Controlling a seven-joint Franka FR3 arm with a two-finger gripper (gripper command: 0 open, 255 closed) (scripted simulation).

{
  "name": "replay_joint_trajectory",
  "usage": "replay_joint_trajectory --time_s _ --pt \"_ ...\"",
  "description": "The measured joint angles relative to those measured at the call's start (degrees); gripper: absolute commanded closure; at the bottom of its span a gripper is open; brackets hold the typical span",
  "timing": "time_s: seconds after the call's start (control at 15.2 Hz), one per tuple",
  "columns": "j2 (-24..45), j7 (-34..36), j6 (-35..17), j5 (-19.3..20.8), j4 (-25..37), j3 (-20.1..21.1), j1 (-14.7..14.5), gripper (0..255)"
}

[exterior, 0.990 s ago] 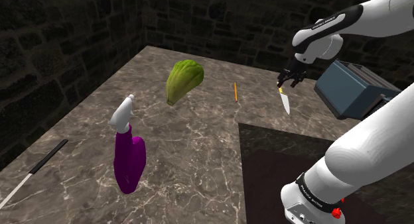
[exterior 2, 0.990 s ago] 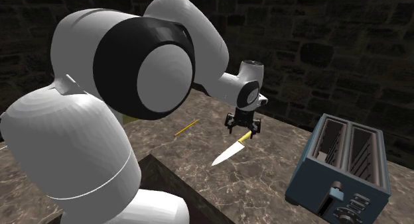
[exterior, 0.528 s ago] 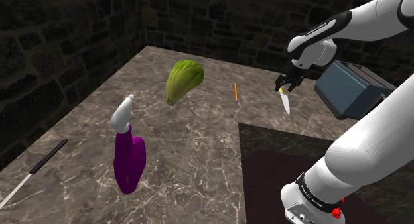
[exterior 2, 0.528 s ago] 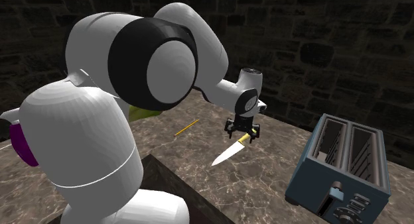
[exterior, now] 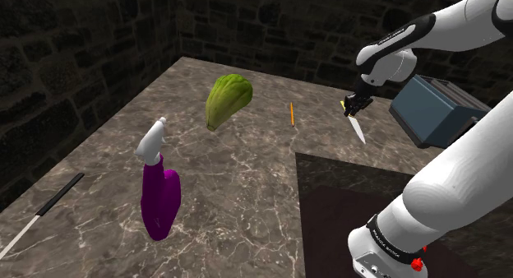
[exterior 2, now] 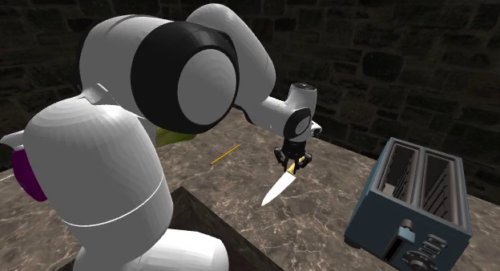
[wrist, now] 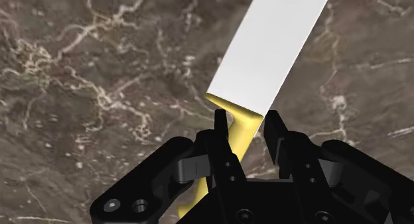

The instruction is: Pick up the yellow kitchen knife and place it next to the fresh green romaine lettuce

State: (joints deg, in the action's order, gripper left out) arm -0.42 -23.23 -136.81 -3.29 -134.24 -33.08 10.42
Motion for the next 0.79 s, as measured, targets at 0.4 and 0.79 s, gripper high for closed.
replay_joint_trajectory --time_s 0.4,0.79 --pt "0.0 0.0 0.0 0.0 0.0 0.0 0.0 255" --pt "-2.3 1.5 3.0 1.9 1.1 0.1 0.0 255"
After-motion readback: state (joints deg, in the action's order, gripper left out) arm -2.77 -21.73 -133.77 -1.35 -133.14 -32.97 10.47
